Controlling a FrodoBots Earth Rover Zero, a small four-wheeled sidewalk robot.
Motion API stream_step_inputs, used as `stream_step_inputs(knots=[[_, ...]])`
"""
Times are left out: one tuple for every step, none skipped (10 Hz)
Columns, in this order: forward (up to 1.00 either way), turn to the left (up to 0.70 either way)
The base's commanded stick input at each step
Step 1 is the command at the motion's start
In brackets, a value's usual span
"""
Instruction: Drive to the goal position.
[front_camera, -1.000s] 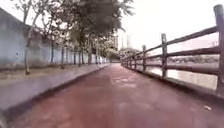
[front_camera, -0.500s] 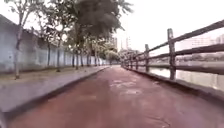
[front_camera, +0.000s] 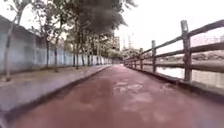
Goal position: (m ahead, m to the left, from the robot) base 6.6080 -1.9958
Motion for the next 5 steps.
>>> stream_step_inputs(knots=[[1.00, 0.00], [1.00, 0.00], [1.00, 0.00], [1.00, 0.00], [1.00, 0.00]])
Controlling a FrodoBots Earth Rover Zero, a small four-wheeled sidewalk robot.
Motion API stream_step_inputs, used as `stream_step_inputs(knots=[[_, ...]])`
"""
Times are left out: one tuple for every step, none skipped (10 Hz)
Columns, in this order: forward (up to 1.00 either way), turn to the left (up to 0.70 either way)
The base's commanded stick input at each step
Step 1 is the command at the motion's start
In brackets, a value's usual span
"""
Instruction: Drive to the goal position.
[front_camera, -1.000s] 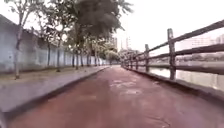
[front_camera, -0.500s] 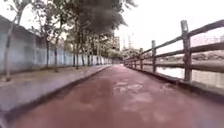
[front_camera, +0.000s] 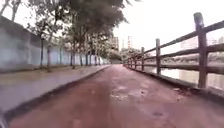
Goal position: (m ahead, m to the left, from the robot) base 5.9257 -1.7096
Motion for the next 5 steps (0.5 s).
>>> stream_step_inputs(knots=[[1.00, 0.00], [1.00, 0.00], [1.00, 0.00], [1.00, 0.00], [1.00, 0.00]])
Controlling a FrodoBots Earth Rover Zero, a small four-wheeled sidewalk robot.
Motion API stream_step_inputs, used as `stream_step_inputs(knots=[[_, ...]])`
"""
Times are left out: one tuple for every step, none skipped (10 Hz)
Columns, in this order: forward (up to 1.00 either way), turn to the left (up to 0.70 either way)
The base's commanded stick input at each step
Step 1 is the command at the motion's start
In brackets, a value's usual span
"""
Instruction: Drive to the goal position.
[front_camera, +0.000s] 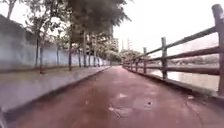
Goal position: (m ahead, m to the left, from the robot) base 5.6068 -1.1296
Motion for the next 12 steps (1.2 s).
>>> stream_step_inputs(knots=[[1.00, 0.00], [1.00, 0.00], [1.00, 0.00], [1.00, 0.00], [1.00, 0.00], [1.00, 0.00], [1.00, 0.00], [1.00, 0.00], [1.00, 0.00], [1.00, 0.00], [1.00, 0.00], [1.00, 0.00]])
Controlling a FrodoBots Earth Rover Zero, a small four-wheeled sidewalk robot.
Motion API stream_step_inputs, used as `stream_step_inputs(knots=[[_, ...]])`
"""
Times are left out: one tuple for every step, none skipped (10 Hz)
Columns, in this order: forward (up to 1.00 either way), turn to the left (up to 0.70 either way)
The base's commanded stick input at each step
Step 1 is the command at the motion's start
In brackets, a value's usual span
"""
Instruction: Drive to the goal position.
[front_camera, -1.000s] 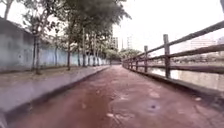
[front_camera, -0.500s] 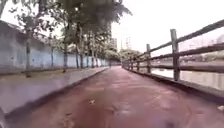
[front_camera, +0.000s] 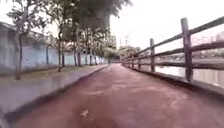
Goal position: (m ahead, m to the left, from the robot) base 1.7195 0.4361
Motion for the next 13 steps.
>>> stream_step_inputs(knots=[[1.00, 0.00], [1.00, 0.00], [1.00, 0.00], [1.00, 0.00], [1.00, 0.00], [1.00, 0.00], [1.00, 0.00], [1.00, 0.00], [1.00, 0.00], [1.00, 0.00], [1.00, 0.00], [1.00, 0.00], [1.00, 0.00]])
